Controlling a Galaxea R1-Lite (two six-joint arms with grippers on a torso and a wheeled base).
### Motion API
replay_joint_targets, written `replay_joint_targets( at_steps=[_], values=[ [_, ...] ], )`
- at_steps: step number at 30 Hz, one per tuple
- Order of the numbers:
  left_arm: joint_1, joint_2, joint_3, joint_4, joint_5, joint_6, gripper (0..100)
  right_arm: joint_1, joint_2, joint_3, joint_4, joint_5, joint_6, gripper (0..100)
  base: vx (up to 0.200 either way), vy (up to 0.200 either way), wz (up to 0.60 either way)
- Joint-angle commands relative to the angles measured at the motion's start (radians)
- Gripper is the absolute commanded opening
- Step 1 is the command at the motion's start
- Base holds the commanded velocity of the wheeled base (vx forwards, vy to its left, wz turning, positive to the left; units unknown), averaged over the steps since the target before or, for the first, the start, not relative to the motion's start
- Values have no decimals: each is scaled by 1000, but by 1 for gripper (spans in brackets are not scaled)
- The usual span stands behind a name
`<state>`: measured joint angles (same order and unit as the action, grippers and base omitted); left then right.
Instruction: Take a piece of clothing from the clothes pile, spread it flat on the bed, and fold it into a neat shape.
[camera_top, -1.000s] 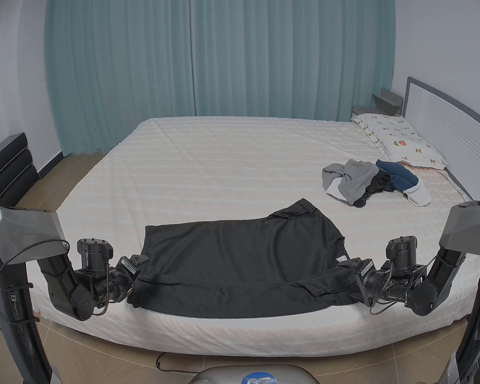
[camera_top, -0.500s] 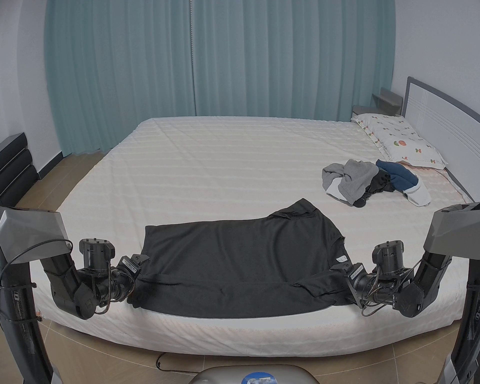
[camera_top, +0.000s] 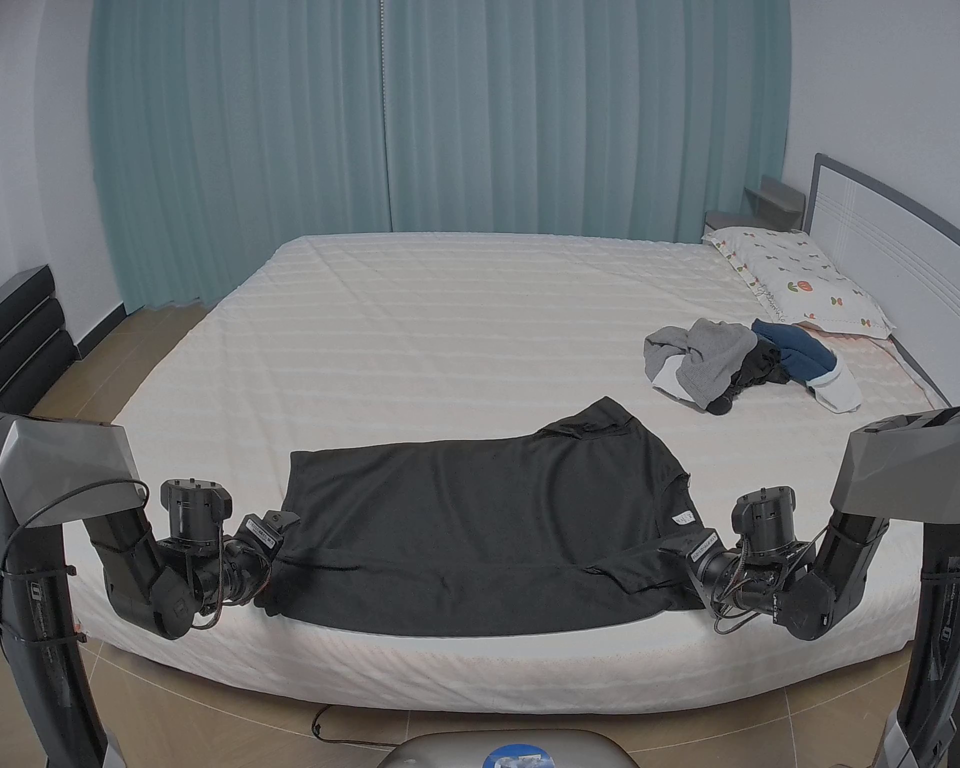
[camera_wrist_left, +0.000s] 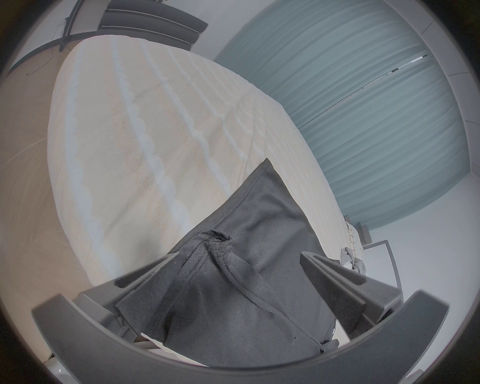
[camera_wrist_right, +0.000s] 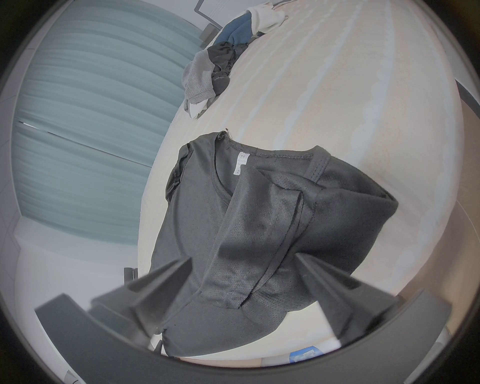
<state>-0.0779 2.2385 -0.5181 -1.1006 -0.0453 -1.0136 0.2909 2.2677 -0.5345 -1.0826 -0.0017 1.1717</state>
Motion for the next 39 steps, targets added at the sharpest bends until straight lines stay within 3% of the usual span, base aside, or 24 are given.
replay_joint_targets(
  at_steps=[1, 20, 21, 39],
  values=[
    [0, 3, 0, -1, 1, 0, 100, -1, -5, 7, 0, 0, 0, 0, 0, 0, 0],
    [0, 4, 1, -1, -1, 0, 100, -9, -37, 47, 1, 14, 2, 0, 0, 0, 0],
    [0, 4, 0, -1, 1, 0, 100, -9, -34, 42, 0, 14, 2, 100, 0, 0, 0],
    [0, 7, 0, -1, 1, 1, 100, 10, 29, 25, -82, 3, -10, 100, 0, 0, 0]
  ],
)
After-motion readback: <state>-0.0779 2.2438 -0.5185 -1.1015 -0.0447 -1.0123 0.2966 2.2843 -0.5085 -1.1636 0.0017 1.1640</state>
